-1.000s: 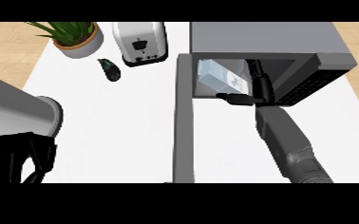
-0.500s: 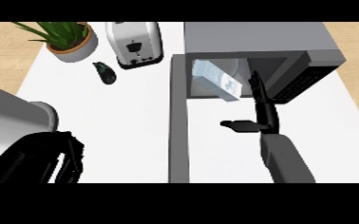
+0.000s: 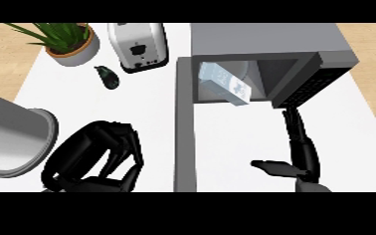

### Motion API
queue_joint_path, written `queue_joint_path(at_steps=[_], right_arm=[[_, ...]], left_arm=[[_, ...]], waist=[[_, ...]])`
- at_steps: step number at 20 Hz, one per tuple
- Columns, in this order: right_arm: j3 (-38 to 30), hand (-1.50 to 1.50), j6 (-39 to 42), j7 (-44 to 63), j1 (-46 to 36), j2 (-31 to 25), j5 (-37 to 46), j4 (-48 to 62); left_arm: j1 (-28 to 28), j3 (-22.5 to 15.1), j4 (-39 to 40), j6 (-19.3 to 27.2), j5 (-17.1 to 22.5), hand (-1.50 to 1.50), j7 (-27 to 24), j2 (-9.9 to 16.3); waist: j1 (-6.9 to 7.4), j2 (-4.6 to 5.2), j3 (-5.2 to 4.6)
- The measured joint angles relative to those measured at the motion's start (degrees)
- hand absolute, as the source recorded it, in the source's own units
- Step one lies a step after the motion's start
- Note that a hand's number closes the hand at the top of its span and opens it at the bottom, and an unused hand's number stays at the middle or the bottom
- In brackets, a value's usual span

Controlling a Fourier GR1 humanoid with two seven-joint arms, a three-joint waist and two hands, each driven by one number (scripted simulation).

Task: Pick up the milk, place it into the microwave and close the microwave

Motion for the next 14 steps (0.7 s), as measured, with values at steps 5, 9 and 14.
queue_joint_path(at_steps=[5,9,14], right_arm=[[1.7,-1.50,2.7,1.7,10.2,-0.9,-1.2,-12.3],[2.9,-1.50,4.2,1.7,16.8,-1.6,-1.5,-20.4],[3.6,-1.50,7.7,2.4,22.8,-3.9,-2.9,-29.1]], left_arm=[[-4.0,-8.2,9.6,3.8,-7.0,1.50,-4.9,0.0],[-6.7,-14.2,18.5,8.7,-12.6,1.50,-10.6,0.0],[-10.0,-22.3,31.4,19.6,-16.7,1.50,-19.4,0.1]], waist=[[0.03,0.19,0.01],[0.16,0.26,0.01],[-0.05,0.39,0.00]])
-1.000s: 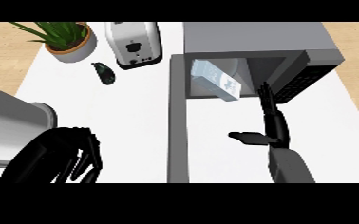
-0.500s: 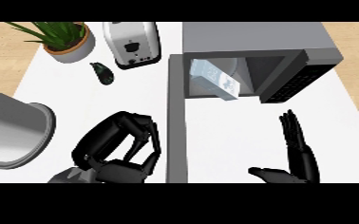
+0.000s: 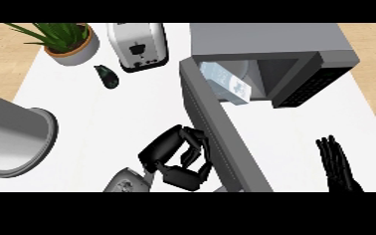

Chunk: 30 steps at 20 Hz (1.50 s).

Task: Pick up the milk, place it into the microwave and close the microwave

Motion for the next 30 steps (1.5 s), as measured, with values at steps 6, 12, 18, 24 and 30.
queue_joint_path(at_steps=[6,12,18,24,30], right_arm=[[1.4,-1.50,4.4,2.3,4.5,-0.5,-3.8,-9.8],[1.5,-1.50,7.6,7.0,7.7,-2.4,-7.7,-19.4],[2.7,-1.50,9.5,11.4,8.8,-3.6,-10.2,-27.2],[3.9,-1.50,10.9,15.6,7.9,-4.9,-12.3,-31.2],[2.5,-1.50,12.4,17.7,6.8,-7.9,-13.4,-33.8]], left_arm=[[-7.3,-8.5,14.6,15.0,5.4,1.50,-10.5,0.0],[-14.7,-16.0,25.0,23.9,15.9,1.50,-16.0,0.0],[-19.2,-23.3,27.4,29.1,25.6,1.50,-15.8,0.2],[-21.9,-26.9,25.7,35.2,34.0,1.50,-17.5,0.2],[-25.1,-26.0,25.6,42.7,40.8,1.50,-18.8,-0.1]], waist=[[-0.97,0.25,-0.05],[-2.20,0.57,-0.09],[-4.22,0.99,-0.15],[-6.10,1.50,-0.22],[-8.18,1.96,-0.26]])
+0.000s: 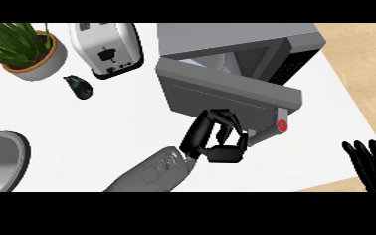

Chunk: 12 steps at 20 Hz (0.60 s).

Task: Pick up the milk, place it into the microwave and close the microwave

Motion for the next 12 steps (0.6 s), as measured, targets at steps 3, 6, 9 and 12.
queue_joint_path(at_steps=[3,6,9,12], right_arm=[[-1.1,-1.50,0.4,0.5,-0.8,-1.1,-0.8,-0.8],[-2.7,-1.50,0.4,1.4,-1.9,-2.2,-2.3,-1.4],[-4.5,-1.50,0.2,1.8,-3.7,-3.8,-2.0,-1.8],[-8.8,1.50,-1.4,1.2,-6.2,-6.9,1.9,-3.2]], left_arm=[[-2.1,0.6,0.5,3.2,3.4,-1.50,0.4,-0.1],[-4.2,0.6,1.2,5.9,6.1,-1.50,0.5,-0.1],[-6.4,0.5,2.2,8.4,8.5,-1.50,1.3,-0.1],[-8.1,1.0,3.4,10.1,10.8,-1.50,2.3,-0.1]], waist=[[-1.04,0.20,0.04],[-1.84,0.41,0.07],[-2.80,0.70,0.11],[-3.79,0.83,0.04]])
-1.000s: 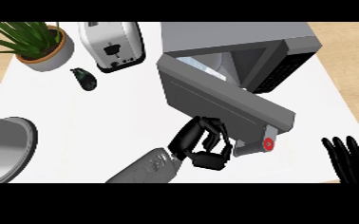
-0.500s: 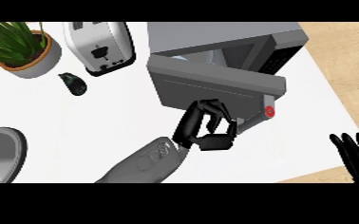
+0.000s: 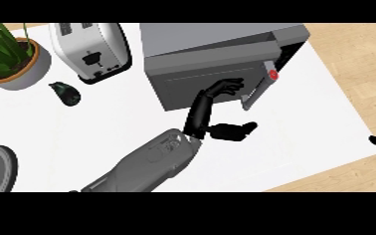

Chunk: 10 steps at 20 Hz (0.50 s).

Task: Pick up the milk, place it into the microwave and close the microwave

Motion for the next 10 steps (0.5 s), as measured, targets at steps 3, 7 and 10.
queue_joint_path(at_steps=[3,7,10], right_arm=[[-2.8,1.50,-1.3,0.0,-2.3,-2.4,2.8,-1.1],[-4.9,1.50,-2.5,0.1,-4.7,-4.4,5.0,-1.3],[-5.7,1.50,-3.1,0.4,-6.5,-5.4,6.0,-1.0]], left_arm=[[-1.5,1.2,0.6,1.3,2.7,-1.50,0.0,0.0],[-1.4,1.2,-0.2,2.8,5.7,-1.50,-1.3,0.0],[-1.8,0.8,-0.4,3.3,7.7,-1.50,-2.3,0.0]], waist=[[-0.58,0.43,-0.11],[-0.80,0.76,-0.08],[-0.70,1.06,-0.03]])
